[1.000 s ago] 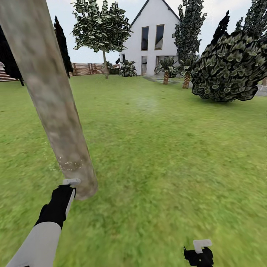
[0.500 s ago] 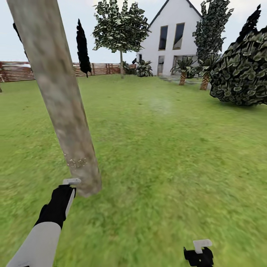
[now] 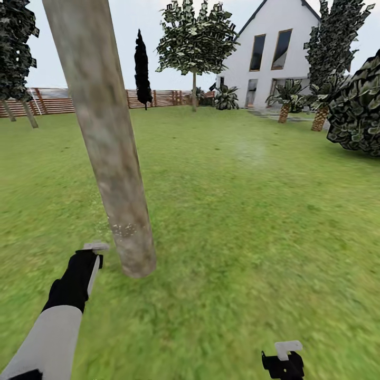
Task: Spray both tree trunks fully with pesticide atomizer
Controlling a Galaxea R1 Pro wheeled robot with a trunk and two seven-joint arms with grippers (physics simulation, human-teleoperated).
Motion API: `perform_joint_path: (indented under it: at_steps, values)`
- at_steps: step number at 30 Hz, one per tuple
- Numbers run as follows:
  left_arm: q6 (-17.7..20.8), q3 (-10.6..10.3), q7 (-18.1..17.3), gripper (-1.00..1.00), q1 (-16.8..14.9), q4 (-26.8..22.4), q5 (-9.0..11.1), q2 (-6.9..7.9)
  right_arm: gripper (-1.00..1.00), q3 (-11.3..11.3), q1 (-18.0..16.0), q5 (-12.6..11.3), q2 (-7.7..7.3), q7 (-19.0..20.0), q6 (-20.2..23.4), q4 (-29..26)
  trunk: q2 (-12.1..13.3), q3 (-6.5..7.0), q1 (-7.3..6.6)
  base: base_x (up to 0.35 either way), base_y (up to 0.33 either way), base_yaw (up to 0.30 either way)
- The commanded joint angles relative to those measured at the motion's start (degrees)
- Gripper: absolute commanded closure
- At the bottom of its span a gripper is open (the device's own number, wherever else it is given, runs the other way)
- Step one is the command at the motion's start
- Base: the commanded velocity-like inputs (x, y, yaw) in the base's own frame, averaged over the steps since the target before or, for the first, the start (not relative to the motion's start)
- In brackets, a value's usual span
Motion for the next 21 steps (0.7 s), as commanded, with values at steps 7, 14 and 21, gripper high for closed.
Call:
perform_joint_path:
  at_steps: [7, 14, 21]
  values:
    - [5.31, -3.98, -2.16, 1.00, -6.04, -0.13, -0.02, -0.65, -1.00, -0.40, -0.05, 0.60, -0.33, -0.18, -0.22, 0.09, -0.02, -0.05, -0.01, 0.000, 0.000, 0.004]
    - [6.06, -4.36, -2.16, 1.00, -5.96, -0.31, 0.08, -0.77, -1.00, -0.40, -0.05, 0.60, -0.34, -0.18, -0.15, 0.09, -0.02, -0.05, -0.01, 0.138, -0.067, 0.000]
    - [6.21, -4.33, -2.16, 1.00, -5.72, -0.34, 0.11, -0.61, -1.00, -0.40, -0.05, 0.60, -0.34, -0.18, -0.14, 0.09, -0.02, -0.05, -0.01, 0.101, -0.220, 0.000]
